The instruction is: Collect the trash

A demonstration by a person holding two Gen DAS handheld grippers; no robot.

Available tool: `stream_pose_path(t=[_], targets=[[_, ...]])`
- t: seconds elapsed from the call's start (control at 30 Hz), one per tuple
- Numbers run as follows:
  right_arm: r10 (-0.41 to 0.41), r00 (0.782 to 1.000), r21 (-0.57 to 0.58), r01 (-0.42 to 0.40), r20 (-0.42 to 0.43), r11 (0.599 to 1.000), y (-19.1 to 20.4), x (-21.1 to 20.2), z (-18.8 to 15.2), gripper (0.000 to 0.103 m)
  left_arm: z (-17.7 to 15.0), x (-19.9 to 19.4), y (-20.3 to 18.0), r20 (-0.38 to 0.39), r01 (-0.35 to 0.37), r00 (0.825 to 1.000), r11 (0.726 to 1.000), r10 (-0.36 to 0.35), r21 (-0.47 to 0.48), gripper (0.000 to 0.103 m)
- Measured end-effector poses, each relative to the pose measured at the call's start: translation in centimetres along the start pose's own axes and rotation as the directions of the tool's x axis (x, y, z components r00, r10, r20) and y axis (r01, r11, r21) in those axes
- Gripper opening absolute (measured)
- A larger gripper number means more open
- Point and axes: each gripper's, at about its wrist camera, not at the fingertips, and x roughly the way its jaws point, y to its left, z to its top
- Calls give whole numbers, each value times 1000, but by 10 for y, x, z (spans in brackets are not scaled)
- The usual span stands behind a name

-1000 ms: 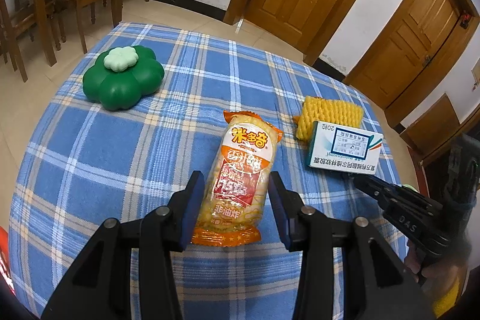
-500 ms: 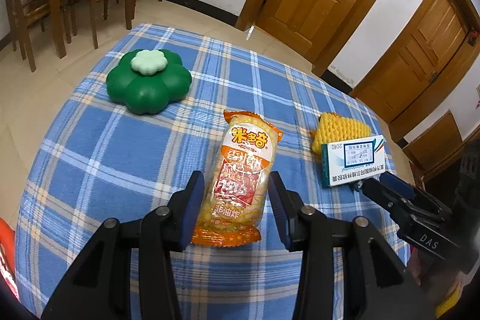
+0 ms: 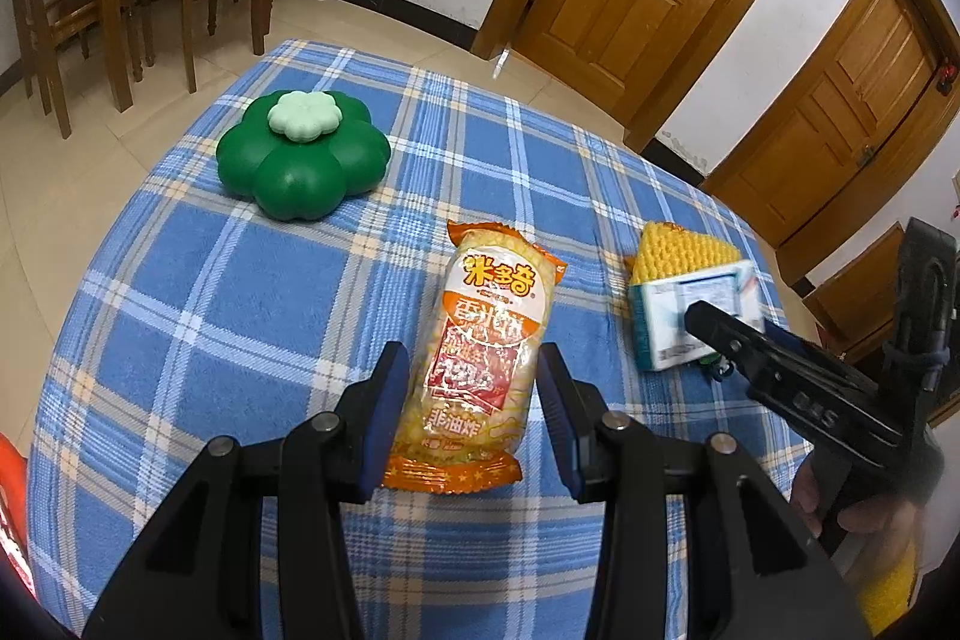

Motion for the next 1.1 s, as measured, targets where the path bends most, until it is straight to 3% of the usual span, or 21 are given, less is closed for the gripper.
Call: stream_pose_path(t=[0.17, 0.27, 0.83, 1.1], targets=[[43, 998, 32, -45, 44, 999, -4, -12, 0, 37, 0, -1, 0, 3, 0, 1000, 1000, 0, 0, 44], [68, 996, 38, -71, 61, 997, -4, -22, 0, 32, 0, -1, 0, 2, 4, 1000, 1000, -4, 0, 44], [106, 979, 67, -119, 173, 991, -10, -84, -24, 26, -4, -19, -18, 17, 36, 999, 999, -37, 27, 44], [62, 988, 169, -86, 142, 982, -39, -108, -60, 26, -12, -29, -35, 16, 59, 998, 996, -61, 62, 44]])
